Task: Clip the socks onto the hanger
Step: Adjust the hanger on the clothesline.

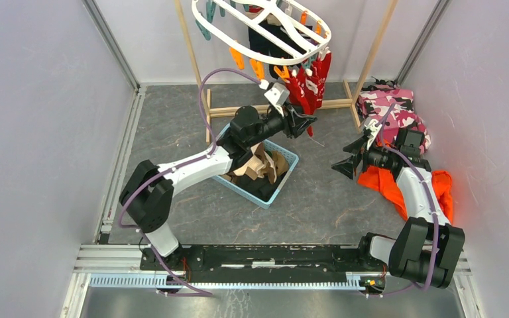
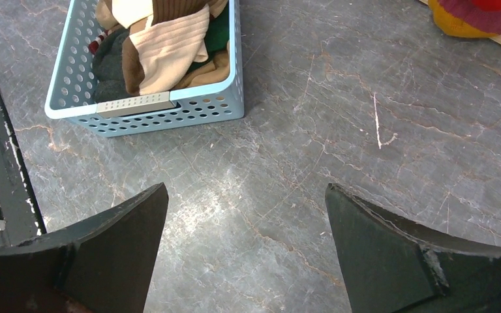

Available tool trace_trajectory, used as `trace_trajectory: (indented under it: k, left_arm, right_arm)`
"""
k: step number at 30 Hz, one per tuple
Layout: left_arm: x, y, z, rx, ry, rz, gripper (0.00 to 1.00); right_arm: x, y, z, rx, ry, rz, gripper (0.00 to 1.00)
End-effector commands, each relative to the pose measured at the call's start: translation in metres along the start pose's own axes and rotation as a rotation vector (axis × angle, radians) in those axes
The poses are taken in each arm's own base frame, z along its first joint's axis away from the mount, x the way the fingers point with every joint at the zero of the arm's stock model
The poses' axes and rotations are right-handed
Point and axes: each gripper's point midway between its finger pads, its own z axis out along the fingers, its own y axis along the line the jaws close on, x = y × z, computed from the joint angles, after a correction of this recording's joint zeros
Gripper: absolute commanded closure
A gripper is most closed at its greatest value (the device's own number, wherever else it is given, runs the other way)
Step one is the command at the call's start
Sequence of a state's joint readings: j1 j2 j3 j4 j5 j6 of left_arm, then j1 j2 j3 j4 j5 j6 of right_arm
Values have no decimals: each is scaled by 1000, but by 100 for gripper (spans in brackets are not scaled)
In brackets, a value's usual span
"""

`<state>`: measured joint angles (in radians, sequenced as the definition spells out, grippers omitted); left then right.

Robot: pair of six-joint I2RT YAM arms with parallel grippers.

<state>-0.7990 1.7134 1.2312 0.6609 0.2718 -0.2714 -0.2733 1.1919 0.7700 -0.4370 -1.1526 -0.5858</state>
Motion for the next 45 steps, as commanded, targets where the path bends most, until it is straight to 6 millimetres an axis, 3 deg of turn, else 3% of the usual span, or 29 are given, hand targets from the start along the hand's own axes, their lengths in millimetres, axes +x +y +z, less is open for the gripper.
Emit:
trace_trajectory:
  k: [1,18,24,27,39,45]
  left_arm:
    - [-38,-11,-17,-2,-81,68,46]
    - [-31,10,-82,-211,-5,110,16]
    - [-40,8,-112,-263,18,117,6]
    - [-34,7,-127,-284,75,113,1]
    - [-21,14,-200,-441,175,82,0]
    - [13,24,-226,-526,312,12,0]
  right_arm:
    - [-15,5,-3,-25,-36,-54,3]
    - [-15,11,-2,-36,-33,-71,3]
    - [-14,13,-2,-38,-27,-82,3]
    - [-14,12,-2,-36,-25,-90,3]
    - [-13,14,-1,-46,-18,-103,3]
    - [-11,15,1,-49,-7,-108,3]
